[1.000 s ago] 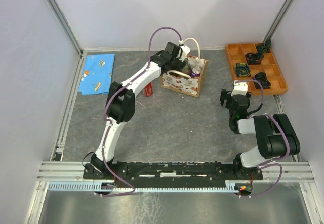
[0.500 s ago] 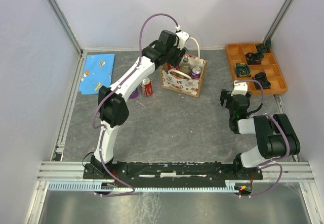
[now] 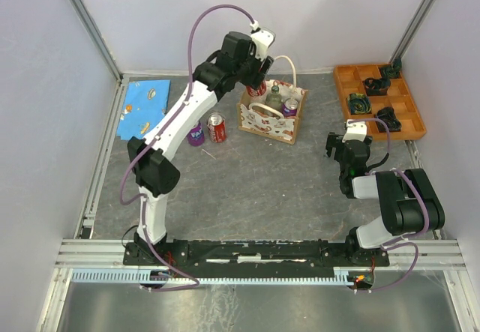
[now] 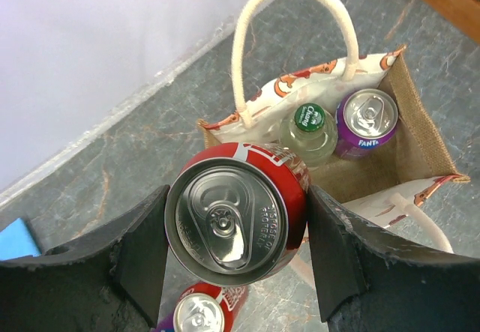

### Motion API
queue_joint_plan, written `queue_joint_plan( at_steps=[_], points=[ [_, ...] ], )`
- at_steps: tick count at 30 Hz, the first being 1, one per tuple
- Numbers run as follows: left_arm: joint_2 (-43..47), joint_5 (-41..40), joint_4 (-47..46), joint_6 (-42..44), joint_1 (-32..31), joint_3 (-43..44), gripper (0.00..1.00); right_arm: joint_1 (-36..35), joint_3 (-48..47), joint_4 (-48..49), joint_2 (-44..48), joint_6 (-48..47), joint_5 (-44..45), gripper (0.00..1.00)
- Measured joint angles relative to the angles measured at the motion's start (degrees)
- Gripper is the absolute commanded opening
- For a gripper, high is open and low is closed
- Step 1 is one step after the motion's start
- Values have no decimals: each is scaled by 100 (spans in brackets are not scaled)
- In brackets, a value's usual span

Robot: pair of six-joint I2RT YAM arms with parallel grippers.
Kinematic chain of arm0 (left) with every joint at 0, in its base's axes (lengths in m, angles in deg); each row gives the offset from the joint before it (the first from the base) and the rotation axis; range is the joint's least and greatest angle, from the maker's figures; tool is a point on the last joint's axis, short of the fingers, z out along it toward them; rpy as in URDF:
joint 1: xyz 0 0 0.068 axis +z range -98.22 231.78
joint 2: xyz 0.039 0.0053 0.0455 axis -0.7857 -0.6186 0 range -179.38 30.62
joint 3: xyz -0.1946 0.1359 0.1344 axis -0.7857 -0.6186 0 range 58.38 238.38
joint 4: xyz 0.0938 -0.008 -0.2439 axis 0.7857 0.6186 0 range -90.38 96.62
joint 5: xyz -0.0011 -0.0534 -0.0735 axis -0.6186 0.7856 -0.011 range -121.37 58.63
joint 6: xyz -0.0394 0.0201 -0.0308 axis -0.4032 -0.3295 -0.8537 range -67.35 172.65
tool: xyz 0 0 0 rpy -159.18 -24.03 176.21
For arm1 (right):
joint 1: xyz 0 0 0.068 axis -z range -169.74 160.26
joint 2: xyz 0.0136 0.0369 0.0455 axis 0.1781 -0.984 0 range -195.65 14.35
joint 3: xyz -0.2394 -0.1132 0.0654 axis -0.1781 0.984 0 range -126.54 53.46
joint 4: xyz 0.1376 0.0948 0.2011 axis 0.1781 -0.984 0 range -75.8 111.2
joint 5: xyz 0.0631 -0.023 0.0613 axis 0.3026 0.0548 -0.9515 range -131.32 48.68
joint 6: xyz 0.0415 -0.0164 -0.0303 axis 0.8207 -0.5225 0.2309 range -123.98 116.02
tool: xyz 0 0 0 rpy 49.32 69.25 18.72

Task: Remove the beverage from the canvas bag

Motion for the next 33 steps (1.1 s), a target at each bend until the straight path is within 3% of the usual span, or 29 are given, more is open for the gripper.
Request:
queue_joint_plan(
  at_steps=[11,22,33],
  points=[
    [1207,-577,22,11,0,-350,3,0,0,0,0,0,0,99],
    [3195,-1185,-258,-186,0,-3471,3,0,0,0,0,0,0,99],
    [3447,-1113,-767,-787,0,-5458,3,0,0,0,0,0,0,99]
  ],
)
